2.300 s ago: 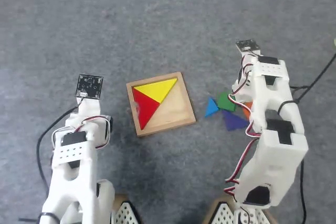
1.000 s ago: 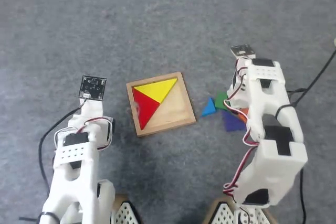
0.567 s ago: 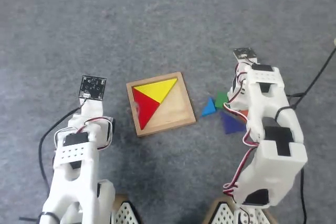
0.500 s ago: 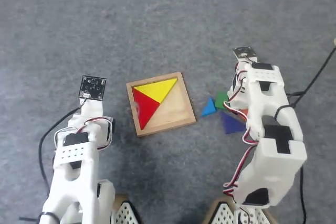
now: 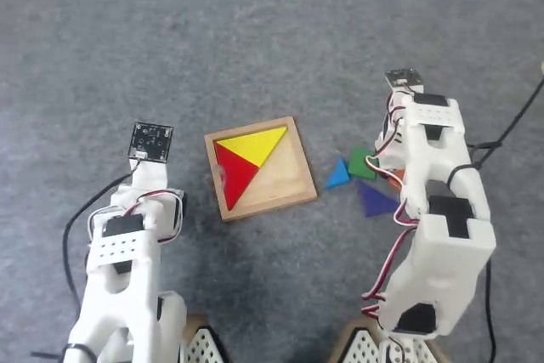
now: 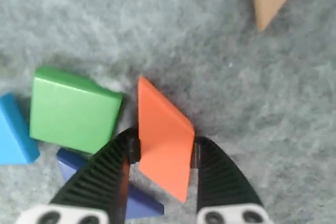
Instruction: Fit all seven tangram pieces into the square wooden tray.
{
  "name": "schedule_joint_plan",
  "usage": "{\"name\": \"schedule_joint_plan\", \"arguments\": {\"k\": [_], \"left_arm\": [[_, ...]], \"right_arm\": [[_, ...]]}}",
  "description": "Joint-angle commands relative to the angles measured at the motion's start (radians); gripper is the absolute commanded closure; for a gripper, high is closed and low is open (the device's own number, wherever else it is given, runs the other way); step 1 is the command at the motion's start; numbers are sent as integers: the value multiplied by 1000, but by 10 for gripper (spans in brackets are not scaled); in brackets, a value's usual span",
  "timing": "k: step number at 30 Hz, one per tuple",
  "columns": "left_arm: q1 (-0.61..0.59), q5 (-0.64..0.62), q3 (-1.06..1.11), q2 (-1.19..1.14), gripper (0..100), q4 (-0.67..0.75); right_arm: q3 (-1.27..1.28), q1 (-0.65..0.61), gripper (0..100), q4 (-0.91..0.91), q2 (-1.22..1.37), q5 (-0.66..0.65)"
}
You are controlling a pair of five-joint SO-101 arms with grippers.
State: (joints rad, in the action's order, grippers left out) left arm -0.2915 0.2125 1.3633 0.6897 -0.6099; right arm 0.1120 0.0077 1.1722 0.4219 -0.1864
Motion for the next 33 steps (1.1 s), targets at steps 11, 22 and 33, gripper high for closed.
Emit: {"name": "schedule_joint_plan", "arguments": {"k": [11,22,33], "left_arm": [[3,9,-4,29,830,21],[3,9,-4,29,830,21],[3,9,-4,29,830,21]], "right_arm": [[-61,-205,991,136,-242,149],[-64,-509,989,-28,-254,563],[-153,-535,991,-162,-53,835]]}}
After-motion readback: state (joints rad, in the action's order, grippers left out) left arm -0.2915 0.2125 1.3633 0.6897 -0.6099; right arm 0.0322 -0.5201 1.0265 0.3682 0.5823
